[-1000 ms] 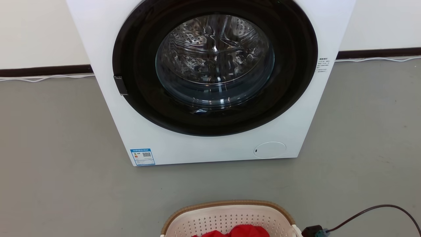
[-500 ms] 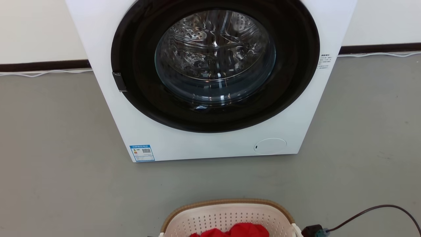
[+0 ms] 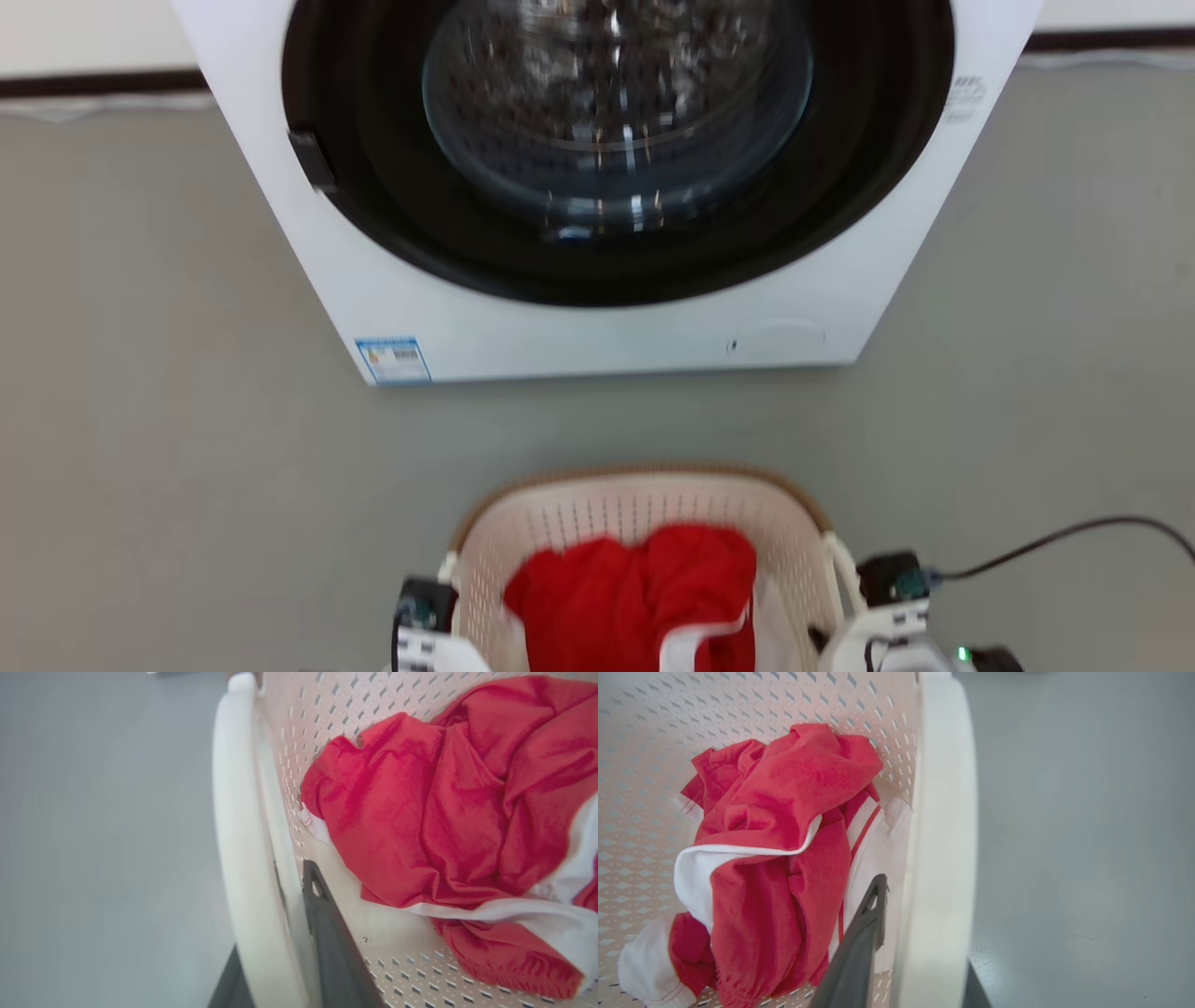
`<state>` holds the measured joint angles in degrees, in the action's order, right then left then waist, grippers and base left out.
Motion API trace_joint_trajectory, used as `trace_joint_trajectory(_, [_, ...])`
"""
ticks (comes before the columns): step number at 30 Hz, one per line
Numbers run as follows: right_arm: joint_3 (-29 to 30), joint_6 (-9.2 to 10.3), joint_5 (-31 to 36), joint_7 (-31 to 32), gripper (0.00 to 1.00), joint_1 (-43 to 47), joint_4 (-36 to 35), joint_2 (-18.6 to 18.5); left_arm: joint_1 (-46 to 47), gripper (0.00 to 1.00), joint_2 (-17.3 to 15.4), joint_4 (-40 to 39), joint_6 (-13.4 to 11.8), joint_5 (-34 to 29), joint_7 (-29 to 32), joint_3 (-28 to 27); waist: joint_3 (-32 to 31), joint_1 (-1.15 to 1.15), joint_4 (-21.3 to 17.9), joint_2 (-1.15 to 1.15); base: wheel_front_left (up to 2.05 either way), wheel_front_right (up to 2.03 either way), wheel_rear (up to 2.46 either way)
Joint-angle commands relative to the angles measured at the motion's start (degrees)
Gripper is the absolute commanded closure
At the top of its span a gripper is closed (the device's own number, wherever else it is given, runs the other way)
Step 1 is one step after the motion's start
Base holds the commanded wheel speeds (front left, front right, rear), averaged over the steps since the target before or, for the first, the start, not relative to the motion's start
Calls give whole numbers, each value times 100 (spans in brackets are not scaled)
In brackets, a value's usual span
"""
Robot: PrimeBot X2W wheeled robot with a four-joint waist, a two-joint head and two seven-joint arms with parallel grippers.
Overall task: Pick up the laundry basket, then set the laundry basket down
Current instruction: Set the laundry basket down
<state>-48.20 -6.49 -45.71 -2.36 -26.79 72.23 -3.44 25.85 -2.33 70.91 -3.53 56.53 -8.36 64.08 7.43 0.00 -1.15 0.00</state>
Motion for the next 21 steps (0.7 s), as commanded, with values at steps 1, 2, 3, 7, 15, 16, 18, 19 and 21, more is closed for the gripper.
trace_joint_trajectory(1, [-88,-100,37,-224,100,-294,-96,57,331,100,-63,10,42,-62,-70,-46,359,0,5,0,0,0,0])
trace_joint_trajectory(2, [-78,-100,43,-274,100,-367,-82,57,417,100,-69,26,43,-61,-100,-60,466,0,3,0,0,0,0])
trace_joint_trajectory(3, [-78,-100,43,-274,100,-367,-82,57,417,100,-69,26,43,-61,-100,-60,466,0,3,0,0,0,0])
trace_joint_trajectory(7, [-22,-100,107,-533,100,-742,9,57,845,100,-85,86,29,-60,-258,-129,993,0,16,0,0,0,0])
trace_joint_trajectory(15, [121,-100,237,-857,100,-1408,121,57,1577,100,-85,112,28,-29,-517,-303,1891,0,34,0,0,0,0])
trace_joint_trajectory(16, [141,-100,261,-887,100,-1506,130,57,1674,100,-92,113,30,-30,-540,-324,2013,0,32,0,0,0,0])
trace_joint_trajectory(18, [183,-100,314,-942,100,-1713,143,57,1873,100,-109,114,29,-35,-580,-370,2261,0,30,0,0,0,0])
trace_joint_trajectory(19, [201,-100,349,-972,100,-1820,149,57,1973,100,-120,113,24,-43,-597,-390,2383,0,28,0,0,0,0])
trace_joint_trajectory(21, [241,-100,416,-1029,100,-2027,156,57,2171,100,-156,105,11,-60,-625,-435,2628,0,24,0,0,0,0])
